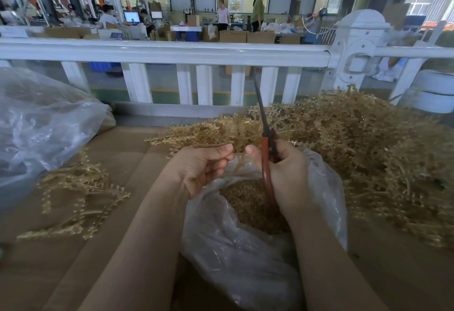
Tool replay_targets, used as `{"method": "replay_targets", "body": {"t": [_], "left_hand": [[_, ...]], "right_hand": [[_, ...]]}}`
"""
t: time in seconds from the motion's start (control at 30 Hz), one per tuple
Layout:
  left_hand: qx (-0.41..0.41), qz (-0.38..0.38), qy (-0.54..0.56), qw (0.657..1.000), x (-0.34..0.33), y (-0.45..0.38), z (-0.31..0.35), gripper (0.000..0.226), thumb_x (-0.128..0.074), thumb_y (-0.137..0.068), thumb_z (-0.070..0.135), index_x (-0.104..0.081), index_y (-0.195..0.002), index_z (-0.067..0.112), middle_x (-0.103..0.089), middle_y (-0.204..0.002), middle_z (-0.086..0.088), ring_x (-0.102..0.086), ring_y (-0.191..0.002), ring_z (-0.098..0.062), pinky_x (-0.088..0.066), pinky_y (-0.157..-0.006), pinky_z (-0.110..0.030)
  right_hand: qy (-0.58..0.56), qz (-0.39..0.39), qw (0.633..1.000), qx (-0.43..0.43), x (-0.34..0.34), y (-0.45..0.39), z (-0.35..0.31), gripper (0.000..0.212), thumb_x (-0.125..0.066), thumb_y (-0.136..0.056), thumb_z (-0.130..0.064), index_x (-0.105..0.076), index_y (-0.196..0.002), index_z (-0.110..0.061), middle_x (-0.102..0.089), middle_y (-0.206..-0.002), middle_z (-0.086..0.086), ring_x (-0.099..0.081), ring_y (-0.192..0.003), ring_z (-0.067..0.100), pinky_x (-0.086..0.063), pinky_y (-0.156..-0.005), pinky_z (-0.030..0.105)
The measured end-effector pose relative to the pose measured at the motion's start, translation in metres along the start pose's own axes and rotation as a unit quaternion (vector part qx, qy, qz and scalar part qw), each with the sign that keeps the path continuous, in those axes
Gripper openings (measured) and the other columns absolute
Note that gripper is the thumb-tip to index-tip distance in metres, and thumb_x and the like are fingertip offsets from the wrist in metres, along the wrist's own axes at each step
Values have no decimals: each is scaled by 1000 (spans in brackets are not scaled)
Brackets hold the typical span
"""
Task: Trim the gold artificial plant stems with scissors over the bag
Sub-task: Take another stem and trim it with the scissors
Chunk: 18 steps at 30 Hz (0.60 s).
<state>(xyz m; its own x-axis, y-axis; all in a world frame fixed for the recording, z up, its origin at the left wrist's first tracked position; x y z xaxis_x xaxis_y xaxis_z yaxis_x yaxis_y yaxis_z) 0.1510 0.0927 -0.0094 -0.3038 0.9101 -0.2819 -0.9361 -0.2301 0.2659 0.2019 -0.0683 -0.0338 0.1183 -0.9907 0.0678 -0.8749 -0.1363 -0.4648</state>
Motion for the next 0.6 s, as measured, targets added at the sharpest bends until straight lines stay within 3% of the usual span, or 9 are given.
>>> {"method": "replay_targets", "body": {"t": [0.2,0.3,0.4,0.53,0.6], "left_hand": [[6,-31,-64,997,-3,2,-1,22,-80,-61,22,-78,-79,10,-72,-71,0,-60,-55,-4,-50,-52,-15],[9,-69,-116,991,-7,4,-1,21,-81,-60,21,-79,-78,10,-71,-69,-2,-59,-53,-5,-49,-51,-15],[20,-108,-149,983,-9,6,-2,24,-80,-61,20,-78,-82,8,-72,-70,-2,-60,-54,-4,-49,-51,-14],[35,-130,-178,975,-7,9,-3,15,-80,-62,24,-79,-72,12,-73,-69,-1,-62,-53,-2,-47,-48,-13],[30,-127,-157,979,-7,8,-3,11,-79,-62,25,-79,-67,15,-73,-68,1,-62,-52,-2,-47,-48,-13]], "right_hand": [[54,-29,998,-27,-3,2,1,18,-81,-83,-39,-68,-74,-30,-67,-64,-20,-62,-62,-2,-46,-61,22],[42,-23,998,-36,-2,1,0,18,-81,-82,-40,-72,-78,-25,-71,-70,-8,-68,-69,10,-54,-63,33],[33,-17,998,-48,-1,0,1,16,-84,-79,-38,-71,-76,-29,-73,-73,-9,-69,-70,7,-56,-66,29],[56,-33,996,-55,-4,0,2,21,-85,-77,-44,-70,-72,-31,-71,-69,-11,-68,-65,6,-54,-63,31],[41,-29,996,-68,-3,0,2,23,-85,-76,-48,-72,-77,-29,-74,-73,-8,-71,-70,10,-60,-68,39]]}}
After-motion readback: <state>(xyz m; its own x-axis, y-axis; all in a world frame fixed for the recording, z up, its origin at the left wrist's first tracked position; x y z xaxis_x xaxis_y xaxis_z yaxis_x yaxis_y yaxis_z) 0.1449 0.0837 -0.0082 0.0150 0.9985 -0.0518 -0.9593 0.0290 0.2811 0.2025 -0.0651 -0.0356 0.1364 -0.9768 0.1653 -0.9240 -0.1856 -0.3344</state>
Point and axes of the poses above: each hand's wrist, its own y-axis away from the middle knuckle, its own x-axis out of the back of the hand, z = x × y, the point moved 2 cm from there along -y, towards the middle knuckle
